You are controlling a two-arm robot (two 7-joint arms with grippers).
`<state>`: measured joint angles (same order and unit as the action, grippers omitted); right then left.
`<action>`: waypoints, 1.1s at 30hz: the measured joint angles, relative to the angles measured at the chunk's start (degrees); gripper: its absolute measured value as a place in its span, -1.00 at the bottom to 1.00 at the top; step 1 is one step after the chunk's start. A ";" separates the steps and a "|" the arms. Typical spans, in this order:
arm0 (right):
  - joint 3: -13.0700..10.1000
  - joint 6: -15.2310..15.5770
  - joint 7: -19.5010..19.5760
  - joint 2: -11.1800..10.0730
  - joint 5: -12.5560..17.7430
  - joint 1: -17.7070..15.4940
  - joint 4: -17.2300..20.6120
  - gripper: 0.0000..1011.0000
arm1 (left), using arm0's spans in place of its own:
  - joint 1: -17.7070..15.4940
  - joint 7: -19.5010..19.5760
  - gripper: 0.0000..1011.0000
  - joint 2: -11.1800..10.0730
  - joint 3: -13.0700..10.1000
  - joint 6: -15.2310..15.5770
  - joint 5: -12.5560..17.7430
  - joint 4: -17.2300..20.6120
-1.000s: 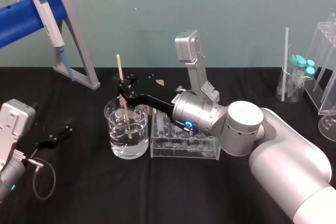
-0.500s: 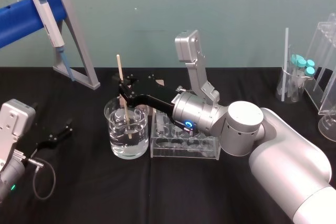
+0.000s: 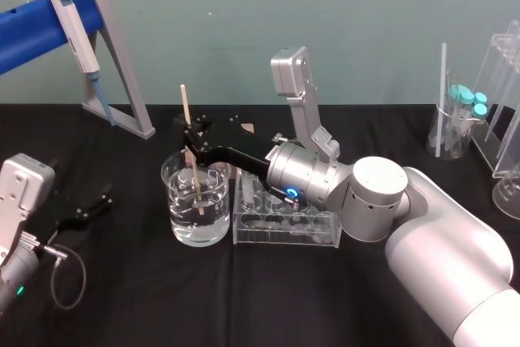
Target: Hold the thermometer with one hand and immerse one end into the beaker, then reinsert it into the test tube rack.
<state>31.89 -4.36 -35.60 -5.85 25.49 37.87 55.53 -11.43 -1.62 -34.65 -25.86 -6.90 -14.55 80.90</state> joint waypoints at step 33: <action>0.00 0.00 0.00 0.00 0.00 0.00 0.00 -0.91 | 0.00 0.00 0.99 0.00 0.00 0.00 0.00 0.00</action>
<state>31.89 -4.36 -35.60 -5.85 25.49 37.87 55.53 -11.43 -1.62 -34.65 -25.86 -6.90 -14.55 80.90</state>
